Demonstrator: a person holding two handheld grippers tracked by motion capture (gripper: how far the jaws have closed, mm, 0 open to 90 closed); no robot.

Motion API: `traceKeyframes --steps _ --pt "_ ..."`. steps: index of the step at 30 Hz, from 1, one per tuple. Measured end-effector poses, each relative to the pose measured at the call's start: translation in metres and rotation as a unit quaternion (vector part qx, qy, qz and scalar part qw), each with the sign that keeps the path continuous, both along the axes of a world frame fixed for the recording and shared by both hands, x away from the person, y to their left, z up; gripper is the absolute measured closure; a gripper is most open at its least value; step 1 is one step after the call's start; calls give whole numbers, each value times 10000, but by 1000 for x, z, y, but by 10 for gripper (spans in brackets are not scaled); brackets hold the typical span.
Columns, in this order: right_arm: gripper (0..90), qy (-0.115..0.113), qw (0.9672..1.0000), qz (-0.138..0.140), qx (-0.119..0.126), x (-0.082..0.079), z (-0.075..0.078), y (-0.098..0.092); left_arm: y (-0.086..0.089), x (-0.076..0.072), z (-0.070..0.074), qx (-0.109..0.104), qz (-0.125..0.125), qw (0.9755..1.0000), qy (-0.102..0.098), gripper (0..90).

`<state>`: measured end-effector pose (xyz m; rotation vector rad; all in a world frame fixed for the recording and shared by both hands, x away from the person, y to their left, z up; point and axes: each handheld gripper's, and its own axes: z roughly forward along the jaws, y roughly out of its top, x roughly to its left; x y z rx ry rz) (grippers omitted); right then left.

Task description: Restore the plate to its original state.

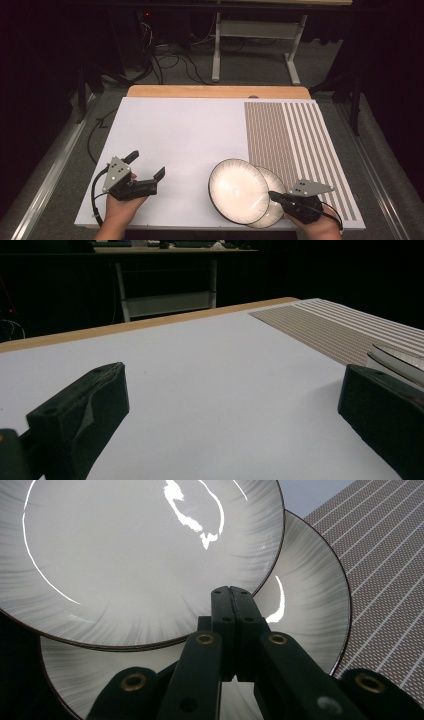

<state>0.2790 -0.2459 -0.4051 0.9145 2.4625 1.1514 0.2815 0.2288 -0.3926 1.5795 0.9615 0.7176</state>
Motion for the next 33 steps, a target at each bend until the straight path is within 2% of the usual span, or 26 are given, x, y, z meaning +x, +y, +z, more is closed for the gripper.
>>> traceKeyframes --steps 20,33 --pt "900 -30 10000 25 -30 0 0 -2 0 0 0 -13 -13 10000 0 7" --pt "900 -55 10000 -61 -12 0 2 -6 0 0 0 -23 -16 10000 -7 8"
